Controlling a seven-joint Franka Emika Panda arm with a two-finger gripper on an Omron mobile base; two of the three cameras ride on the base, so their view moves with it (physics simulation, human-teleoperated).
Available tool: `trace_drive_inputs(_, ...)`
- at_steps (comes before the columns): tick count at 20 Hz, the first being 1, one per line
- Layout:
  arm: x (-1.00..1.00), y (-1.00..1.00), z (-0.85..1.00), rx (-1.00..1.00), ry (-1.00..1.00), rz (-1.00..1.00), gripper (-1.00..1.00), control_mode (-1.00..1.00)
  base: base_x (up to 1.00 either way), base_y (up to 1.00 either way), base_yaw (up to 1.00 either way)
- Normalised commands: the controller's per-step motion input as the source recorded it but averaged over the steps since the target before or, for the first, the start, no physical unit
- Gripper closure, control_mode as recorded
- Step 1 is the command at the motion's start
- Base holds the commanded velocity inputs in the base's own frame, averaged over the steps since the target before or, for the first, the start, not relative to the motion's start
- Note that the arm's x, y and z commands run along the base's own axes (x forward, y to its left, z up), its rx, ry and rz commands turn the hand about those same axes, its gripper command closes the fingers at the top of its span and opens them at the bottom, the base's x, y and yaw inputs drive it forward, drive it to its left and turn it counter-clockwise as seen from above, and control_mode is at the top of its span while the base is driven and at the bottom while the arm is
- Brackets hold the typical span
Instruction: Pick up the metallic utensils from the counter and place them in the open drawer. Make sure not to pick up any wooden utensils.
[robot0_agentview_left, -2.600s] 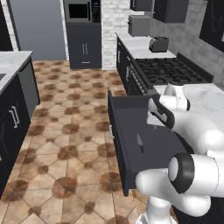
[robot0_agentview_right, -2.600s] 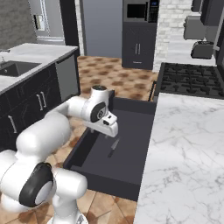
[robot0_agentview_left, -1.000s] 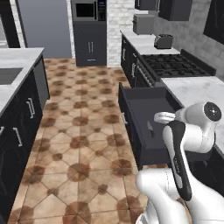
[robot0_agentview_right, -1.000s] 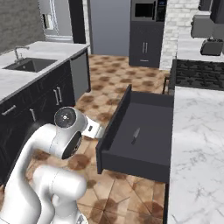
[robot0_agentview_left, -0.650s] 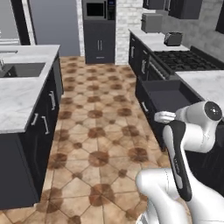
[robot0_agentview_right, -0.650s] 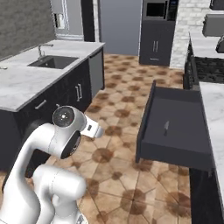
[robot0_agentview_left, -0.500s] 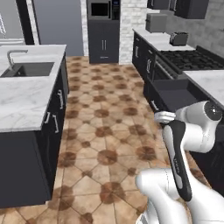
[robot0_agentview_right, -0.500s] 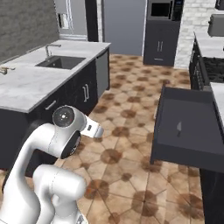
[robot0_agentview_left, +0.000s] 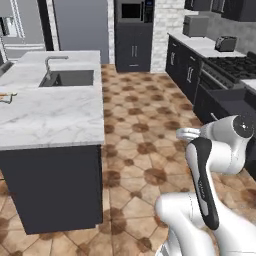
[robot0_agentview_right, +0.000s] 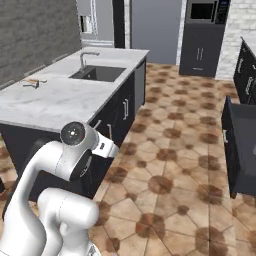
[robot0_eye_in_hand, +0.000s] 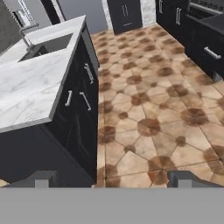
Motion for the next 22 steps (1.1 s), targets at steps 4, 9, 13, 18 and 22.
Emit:
trace_drive_inputs(4,0.0,0.0,0.0,0.0,0.0,0.0,-1.0,1.0,-0.23,1.0,-0.01)
trace_drive_inputs(9,0.0,0.0,0.0,0.0,0.0,0.0,-1.0,1.0,-0.1,1.0,-0.03)
trace_drive_inputs(13,0.0,0.0,0.0,0.0,0.0,0.0,-1.0,1.0,-0.04,1.0,-0.06)
trace_drive_inputs(18,0.0,0.0,0.0,0.0,0.0,0.0,-1.0,1.0,0.06,1.0,-0.13)
trace_drive_inputs(22,0.0,0.0,0.0,0.0,0.0,0.0,-1.0,1.0,0.04,1.0,-0.18)
